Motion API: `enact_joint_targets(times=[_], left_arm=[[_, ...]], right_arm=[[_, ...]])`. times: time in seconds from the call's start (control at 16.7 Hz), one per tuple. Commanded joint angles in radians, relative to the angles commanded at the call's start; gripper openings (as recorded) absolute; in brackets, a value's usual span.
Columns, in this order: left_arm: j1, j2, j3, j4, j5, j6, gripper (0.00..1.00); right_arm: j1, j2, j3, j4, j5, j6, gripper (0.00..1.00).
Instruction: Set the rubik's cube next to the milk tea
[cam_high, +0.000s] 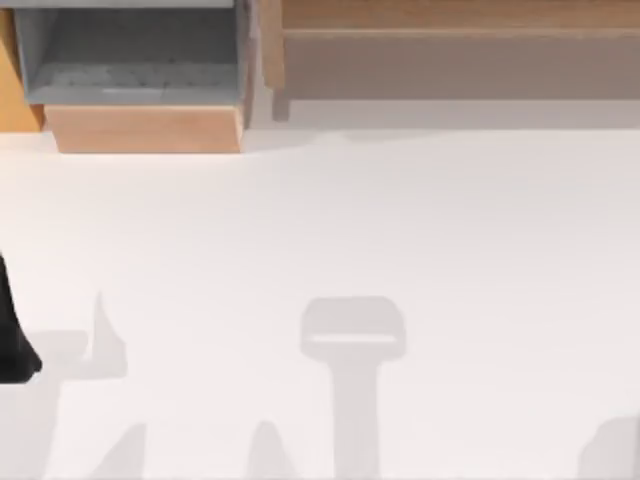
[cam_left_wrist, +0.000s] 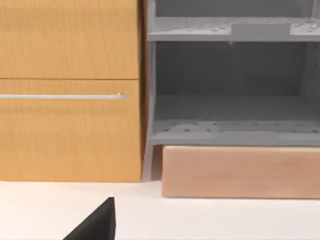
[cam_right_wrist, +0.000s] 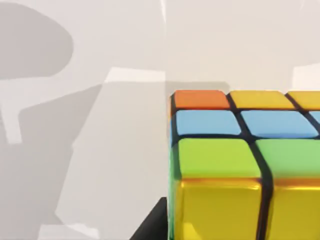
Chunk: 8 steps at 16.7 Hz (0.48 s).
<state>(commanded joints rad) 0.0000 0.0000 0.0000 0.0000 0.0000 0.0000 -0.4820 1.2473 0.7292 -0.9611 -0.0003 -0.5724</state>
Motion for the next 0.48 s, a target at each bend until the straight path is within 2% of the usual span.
enact_joint_targets(times=[0.48], left_arm=[[0.0, 0.0, 0.0, 0.0, 0.0, 0.0, 1.0]], right_arm=[[-0.068, 0.064, -0.031, -0.002, -0.014, 0.026, 0.0]])
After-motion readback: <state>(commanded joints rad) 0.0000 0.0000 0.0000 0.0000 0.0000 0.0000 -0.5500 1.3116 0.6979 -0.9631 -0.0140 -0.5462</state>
